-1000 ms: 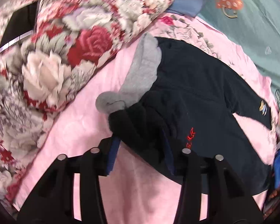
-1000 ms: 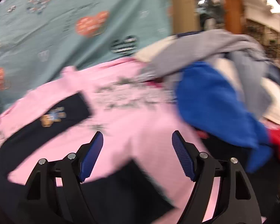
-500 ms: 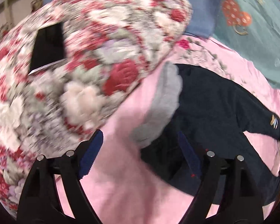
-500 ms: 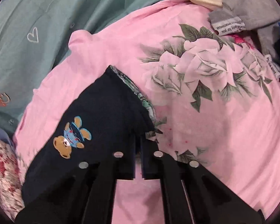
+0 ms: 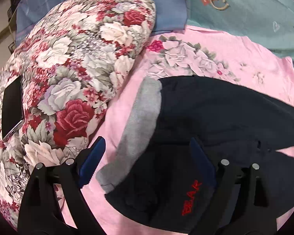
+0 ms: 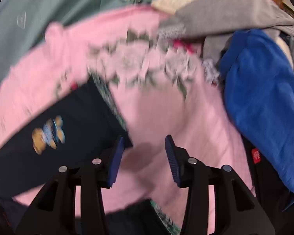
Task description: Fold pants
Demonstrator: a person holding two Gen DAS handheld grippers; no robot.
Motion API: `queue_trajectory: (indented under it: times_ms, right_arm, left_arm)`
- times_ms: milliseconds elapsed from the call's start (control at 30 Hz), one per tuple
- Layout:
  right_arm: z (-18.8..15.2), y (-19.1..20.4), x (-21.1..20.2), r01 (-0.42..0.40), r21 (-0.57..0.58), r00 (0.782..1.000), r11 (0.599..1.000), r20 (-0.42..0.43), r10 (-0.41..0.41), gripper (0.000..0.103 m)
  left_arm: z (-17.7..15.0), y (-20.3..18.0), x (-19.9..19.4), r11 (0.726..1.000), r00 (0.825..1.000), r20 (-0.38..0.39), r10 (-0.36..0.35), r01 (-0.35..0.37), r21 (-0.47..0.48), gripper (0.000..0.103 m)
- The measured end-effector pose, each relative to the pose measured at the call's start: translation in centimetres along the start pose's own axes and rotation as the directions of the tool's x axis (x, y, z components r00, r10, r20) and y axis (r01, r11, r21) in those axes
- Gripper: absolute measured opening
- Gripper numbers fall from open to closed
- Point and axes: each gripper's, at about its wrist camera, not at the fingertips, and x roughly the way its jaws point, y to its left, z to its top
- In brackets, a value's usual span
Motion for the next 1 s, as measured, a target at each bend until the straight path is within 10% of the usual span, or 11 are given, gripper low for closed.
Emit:
queue_trajectory:
  times_ms: [133, 300, 367, 400, 433, 533, 600, 667, 800, 1000]
  right_arm:
    - [2.8, 1.9, -0.5, -0.144, 0.004, 0.981, 0.99, 0.134, 0.142, 0.053]
    - [5.9, 5.7, 4.8, -0.155, -0.056, 0.987, 0.986, 0.025, 0.157, 0.053]
    - [6.3, 6.2, 6.9, -0.146, -0.043, 0.988, 0.988, -0.054, 0.144, 0.041]
    - [6.5, 7.0, 7.1, -0.1, -0.103, 0.995, 0.99, -0.038, 0.096, 0.005]
    - [6.5, 7.3, 7.0, -0.098, -0.14, 0.995, 0.985, -0.031, 0.095, 0.004]
    - [6.9, 6.4, 5.0, -0.097, -0.088, 0.986, 0.991, 0.126, 0.108, 0.004]
    - [6.5, 6.2, 5.7, 0.062, -0.063, 0.982, 0.996, 0.181, -0.049, 0.007]
    - [5.7, 6.6, 7.6, 0.249, -0.131, 0.965, 0.96, 0.123, -0.234, 0.035]
    - [4.0, 5.8, 3.0, 0.366, -0.095, 0.913, 0.926, 0.226, -0.338, 0.045]
    - [-2.3, 4.7, -3.9, -0.082, -0.065, 0.982, 0.995, 0.164, 0.092, 0.061]
  left_arm:
    - [-0.5, 1.2, -0.5, 0.999, 1.0, 0.001, -0.01, 0.01, -0.047, 0.091]
    - [-2.5, 0.9, -1.9, 0.996, 0.998, 0.03, -0.052, 0.055, -0.073, 0.094]
    - [-3.1, 0.1, -2.0, 0.997, 0.997, 0.012, -0.072, 0.072, -0.038, 0.094]
    - [-3.3, -0.4, -2.0, 0.997, 0.997, 0.005, -0.073, 0.073, -0.007, 0.094]
    - [-3.2, -0.8, -2.1, 0.998, 0.998, 0.01, -0.058, 0.058, 0.025, 0.094]
    - [-2.4, -1.3, -1.9, 0.999, 0.999, 0.041, -0.018, 0.016, 0.038, 0.094]
    - [-1.2, -1.8, -1.0, 0.999, 0.997, 0.066, 0.032, -0.034, 0.035, 0.094]
    - [0.1, -2.2, -0.2, 0.997, 0.995, 0.078, 0.055, -0.058, 0.045, 0.094]
    - [2.4, -2.0, 0.7, 0.997, 0.993, 0.105, 0.048, -0.055, 0.059, 0.094]
    - [5.1, -1.2, 4.7, 0.999, 0.998, 0.041, 0.045, -0.045, -0.015, 0.094]
